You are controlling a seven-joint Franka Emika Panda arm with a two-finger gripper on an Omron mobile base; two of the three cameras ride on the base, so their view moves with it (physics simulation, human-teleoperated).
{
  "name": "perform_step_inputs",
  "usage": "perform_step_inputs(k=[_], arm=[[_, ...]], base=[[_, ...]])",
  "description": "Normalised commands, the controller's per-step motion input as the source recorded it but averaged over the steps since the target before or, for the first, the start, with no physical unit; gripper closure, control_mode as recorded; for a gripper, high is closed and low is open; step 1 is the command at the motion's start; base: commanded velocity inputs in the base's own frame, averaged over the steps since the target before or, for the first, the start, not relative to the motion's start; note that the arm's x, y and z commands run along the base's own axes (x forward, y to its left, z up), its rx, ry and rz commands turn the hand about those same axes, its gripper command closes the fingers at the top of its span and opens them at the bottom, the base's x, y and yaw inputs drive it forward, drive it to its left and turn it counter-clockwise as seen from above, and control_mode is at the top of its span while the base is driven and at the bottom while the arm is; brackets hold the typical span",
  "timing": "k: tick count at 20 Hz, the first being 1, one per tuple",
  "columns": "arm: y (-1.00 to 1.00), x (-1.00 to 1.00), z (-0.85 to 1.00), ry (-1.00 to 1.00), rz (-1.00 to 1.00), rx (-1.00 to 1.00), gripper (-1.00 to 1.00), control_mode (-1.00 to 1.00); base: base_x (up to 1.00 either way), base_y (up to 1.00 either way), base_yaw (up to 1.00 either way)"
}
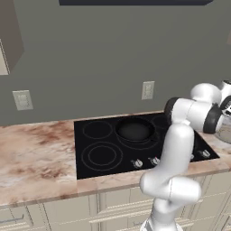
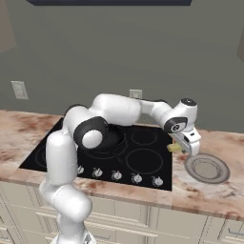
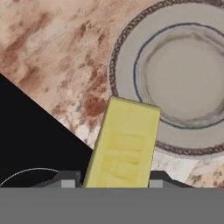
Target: Pick up the butter stick and place it in the pan. Then turn on the burner for the pan.
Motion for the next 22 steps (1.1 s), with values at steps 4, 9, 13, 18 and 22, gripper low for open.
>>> perform_step_inputs(k=[4, 9, 13, 18, 22], arm=[[1.00, 0.18, 0.46, 0.00, 0.18, -0.01, 1.00, -1.00], [1.00, 0.36, 0.35, 0.00, 0.23, 0.00, 1.00, -1.00], [0.99, 0.42, 0.34, 0.00, 0.22, 0.00, 1.00, -1.00], [0.97, 0.47, 0.28, 0.00, 0.21, 0.00, 1.00, -1.00], [0.99, 0.35, 0.00, 0.00, 0.17, -0.02, 1.00, -1.00]], base=[[0.00, 0.00, 0.00], [0.00, 0.00, 0.00], [0.00, 0.00, 0.00], [0.00, 0.00, 0.00], [0.00, 0.00, 0.00]])
